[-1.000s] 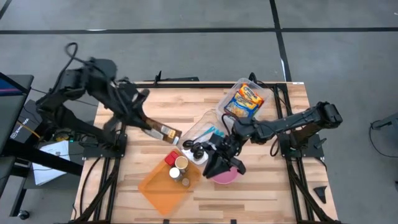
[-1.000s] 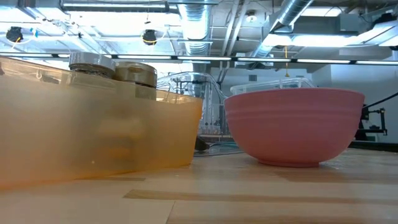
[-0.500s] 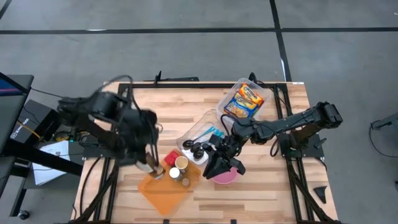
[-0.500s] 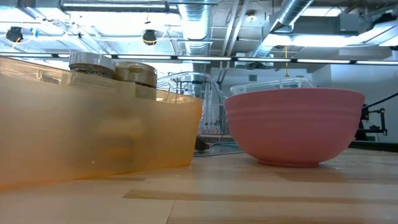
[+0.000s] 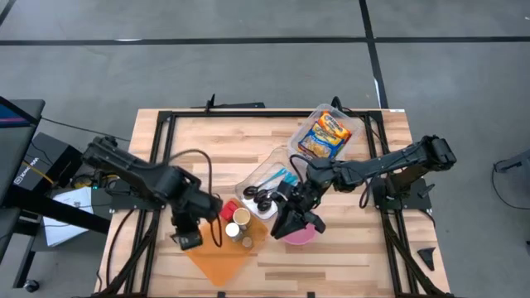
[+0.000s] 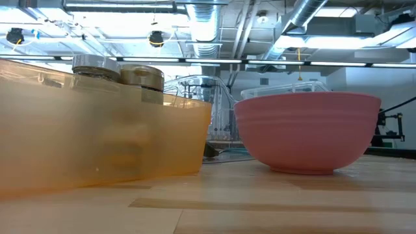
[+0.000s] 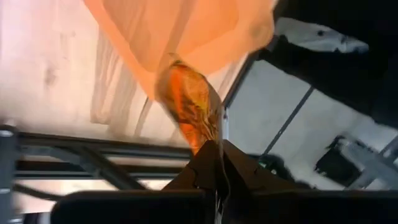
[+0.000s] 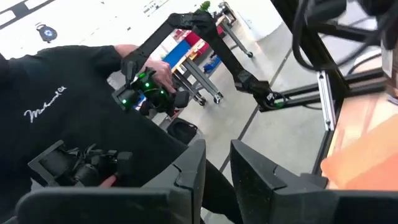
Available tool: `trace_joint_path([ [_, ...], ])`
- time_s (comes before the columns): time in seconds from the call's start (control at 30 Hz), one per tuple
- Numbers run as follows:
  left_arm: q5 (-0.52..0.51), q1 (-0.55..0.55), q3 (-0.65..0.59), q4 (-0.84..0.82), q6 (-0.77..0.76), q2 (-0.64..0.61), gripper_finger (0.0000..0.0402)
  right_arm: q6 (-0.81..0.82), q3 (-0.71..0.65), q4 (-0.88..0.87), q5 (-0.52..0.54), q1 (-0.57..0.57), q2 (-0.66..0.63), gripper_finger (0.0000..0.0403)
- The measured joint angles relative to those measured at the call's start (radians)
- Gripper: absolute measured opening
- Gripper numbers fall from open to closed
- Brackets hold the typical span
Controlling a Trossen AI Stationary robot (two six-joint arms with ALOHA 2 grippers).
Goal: Pick & Place Food Item
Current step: Put the orange seasoning bag into the orange bin
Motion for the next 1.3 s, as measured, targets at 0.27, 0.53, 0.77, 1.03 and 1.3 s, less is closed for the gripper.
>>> trace_joint_path([
  [0.27, 0.001, -0.007, -0.17, 0.275, -0.268, 0.0, 0.0001, 0.0, 0.0, -0.076, -0.107, 0.0, 0.0, 0.0071],
  [0.53, -0.095, -0.007, -0.253, 0.379, -0.485, 0.0, 0.0001, -0.039, 0.0, -0.115, -0.254, 0.007, 0.0, 0.0071],
  [0.77, -0.145, 0.002, -0.322, 0.446, -0.601, 0.0, 0.0, -0.055, 0.0, -0.17, -0.371, 0.006, 0.001, 0.0071],
  [1.03, -0.201, 0.002, -0.392, 0.529, -0.71, 0.0, 0.0, -0.056, 0.0, -0.191, -0.443, 0.012, 0.001, 0.0071],
  [1.3, -0.265, 0.043, -0.401, 0.53, -0.749, 0.0, 0.0, -0.079, 0.0, -0.214, -0.471, 0.014, 0.001, 0.0071],
])
